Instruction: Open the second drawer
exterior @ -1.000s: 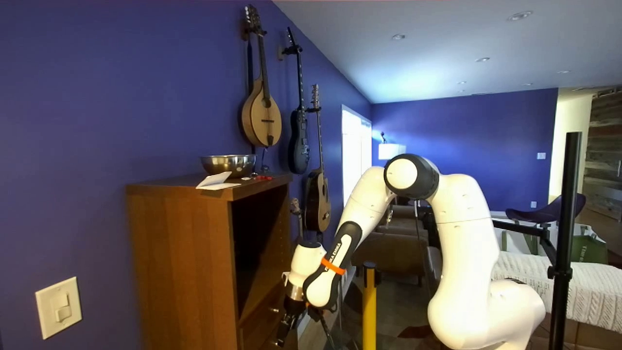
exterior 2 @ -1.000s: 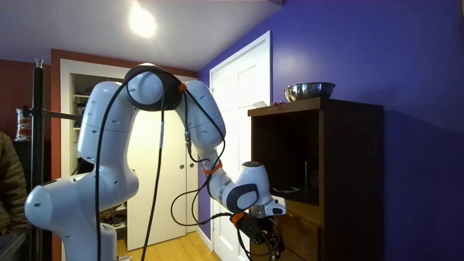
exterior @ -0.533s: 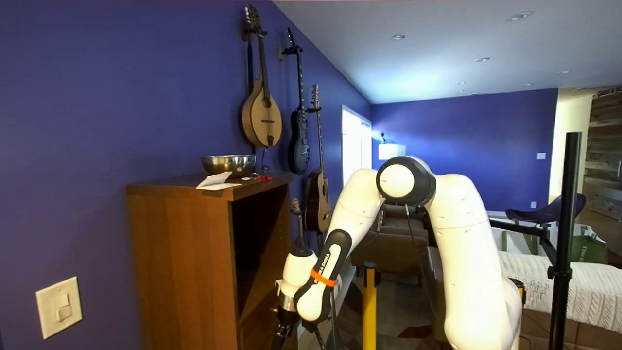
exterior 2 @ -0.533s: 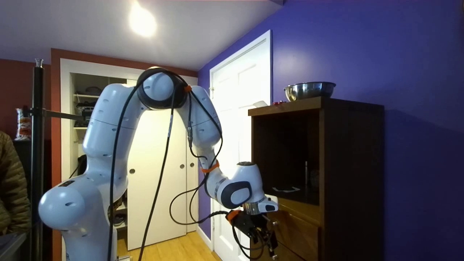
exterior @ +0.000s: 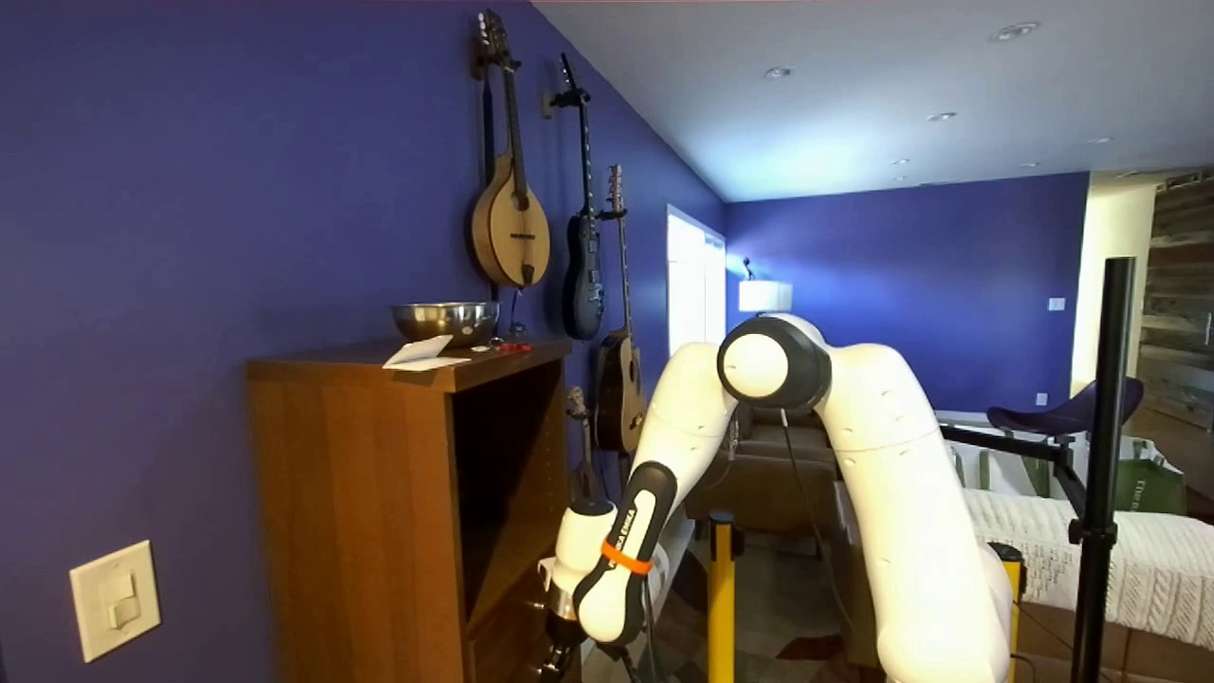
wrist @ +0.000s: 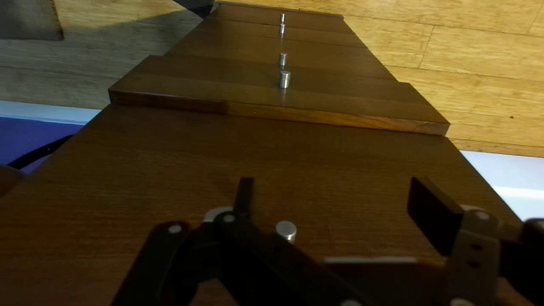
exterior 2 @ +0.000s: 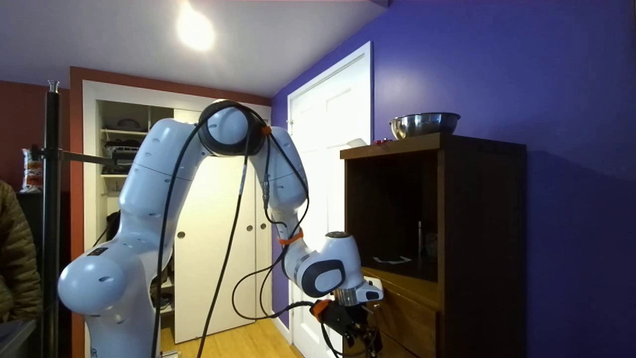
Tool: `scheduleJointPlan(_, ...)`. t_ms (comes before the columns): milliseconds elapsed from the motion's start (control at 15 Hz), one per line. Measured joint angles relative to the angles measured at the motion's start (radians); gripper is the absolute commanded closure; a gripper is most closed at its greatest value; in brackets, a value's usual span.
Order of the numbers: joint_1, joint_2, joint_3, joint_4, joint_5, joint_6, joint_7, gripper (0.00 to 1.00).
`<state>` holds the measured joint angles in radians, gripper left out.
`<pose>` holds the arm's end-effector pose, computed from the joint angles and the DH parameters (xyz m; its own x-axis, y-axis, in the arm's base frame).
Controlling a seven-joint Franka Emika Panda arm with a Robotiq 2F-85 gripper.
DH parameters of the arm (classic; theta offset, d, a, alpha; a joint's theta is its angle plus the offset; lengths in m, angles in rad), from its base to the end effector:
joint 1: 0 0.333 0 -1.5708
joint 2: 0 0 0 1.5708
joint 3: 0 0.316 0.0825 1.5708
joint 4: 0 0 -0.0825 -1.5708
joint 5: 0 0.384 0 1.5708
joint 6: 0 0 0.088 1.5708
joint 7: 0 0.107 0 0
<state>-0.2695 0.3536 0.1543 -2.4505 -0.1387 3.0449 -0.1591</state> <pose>0.5011 -0.0441 0.1854 0.9561 0.1626 0.2439 0.1595 -0.9867 0.0326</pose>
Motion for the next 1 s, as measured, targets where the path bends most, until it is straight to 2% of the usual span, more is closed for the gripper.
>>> scheduleJointPlan(133,-0.002,0.021,0.0,0.008,0.022,0.028,-0.006,0.24)
scheduleJointPlan(200,-0.002,0.029,0.001,0.011,0.031,0.043,-0.006,0.34)
scheduleJointPlan(333,-0.002,0.039,0.002,0.011,0.039,0.07,-0.006,0.45)
scheduleJointPlan(533,-0.003,0.048,-0.002,0.021,0.039,0.108,-0.006,0.72)
scheduleJointPlan(733,-0.004,0.053,-0.014,0.031,0.038,0.127,-0.006,0.93)
scheduleJointPlan(867,-0.002,0.054,-0.026,0.031,0.038,0.133,-0.01,1.0)
scheduleJointPlan(1000,0.003,0.055,-0.03,0.032,0.036,0.133,-0.011,0.96)
